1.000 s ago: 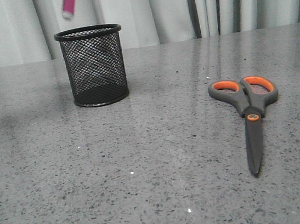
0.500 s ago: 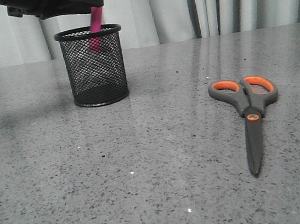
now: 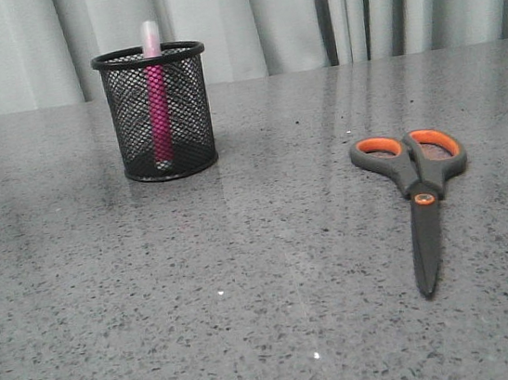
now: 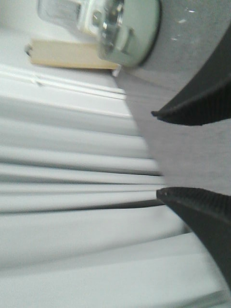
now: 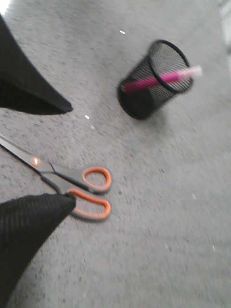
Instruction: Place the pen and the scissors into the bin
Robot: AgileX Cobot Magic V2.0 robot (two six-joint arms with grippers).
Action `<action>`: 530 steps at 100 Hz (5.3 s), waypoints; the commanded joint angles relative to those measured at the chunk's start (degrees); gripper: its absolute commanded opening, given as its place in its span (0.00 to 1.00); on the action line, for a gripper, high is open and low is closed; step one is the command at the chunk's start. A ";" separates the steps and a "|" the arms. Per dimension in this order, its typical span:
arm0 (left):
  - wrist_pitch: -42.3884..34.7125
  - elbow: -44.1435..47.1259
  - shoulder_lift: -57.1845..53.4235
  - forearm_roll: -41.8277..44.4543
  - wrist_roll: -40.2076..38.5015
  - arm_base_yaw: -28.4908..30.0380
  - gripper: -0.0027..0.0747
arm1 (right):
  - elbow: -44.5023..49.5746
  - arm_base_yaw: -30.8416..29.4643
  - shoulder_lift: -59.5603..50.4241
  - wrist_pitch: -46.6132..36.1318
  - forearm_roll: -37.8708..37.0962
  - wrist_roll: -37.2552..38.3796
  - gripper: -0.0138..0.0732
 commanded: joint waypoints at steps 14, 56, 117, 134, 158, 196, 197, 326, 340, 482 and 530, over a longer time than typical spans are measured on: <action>-4.29 -1.63 -12.52 1.13 -3.49 0.14 0.36 | -9.19 9.50 16.36 6.18 -9.30 6.47 0.46; -4.99 -1.63 -16.55 8.23 -7.59 -6.93 0.36 | -14.87 13.85 32.08 13.69 -13.27 21.35 0.68; -4.46 -1.63 -16.55 8.23 -8.08 -10.48 0.36 | -14.87 8.17 41.91 13.17 -11.04 28.18 0.68; -4.46 -1.63 -16.55 8.23 -8.08 -10.48 0.36 | -14.87 8.17 44.29 11.94 -10.95 28.18 0.60; -4.33 -1.63 -16.55 8.66 -8.08 -10.48 0.36 | -14.87 8.17 46.35 10.20 -11.43 27.75 0.07; -4.49 -1.63 -16.55 9.07 -8.08 -10.37 0.36 | -32.18 9.01 41.31 -6.32 -23.70 25.16 0.08; -4.49 -1.63 -16.55 9.07 -8.08 -10.37 0.36 | -32.60 9.25 41.31 -6.96 -23.70 24.89 0.08; -3.33 -1.53 -16.55 17.64 -8.08 -10.37 0.36 | -33.51 12.85 57.97 -41.86 -36.33 23.23 0.24; -4.26 -1.53 -16.55 17.64 -9.79 -10.37 0.36 | -33.51 12.85 55.99 -40.79 -36.33 23.23 0.57; -25.11 43.03 -59.78 22.49 -30.49 -8.04 0.01 | 22.96 17.53 -44.05 -17.52 -44.46 19.35 0.07; -25.36 43.03 -59.78 22.75 -30.49 -8.04 0.01 | 22.96 17.53 -44.05 -17.52 -44.46 19.35 0.07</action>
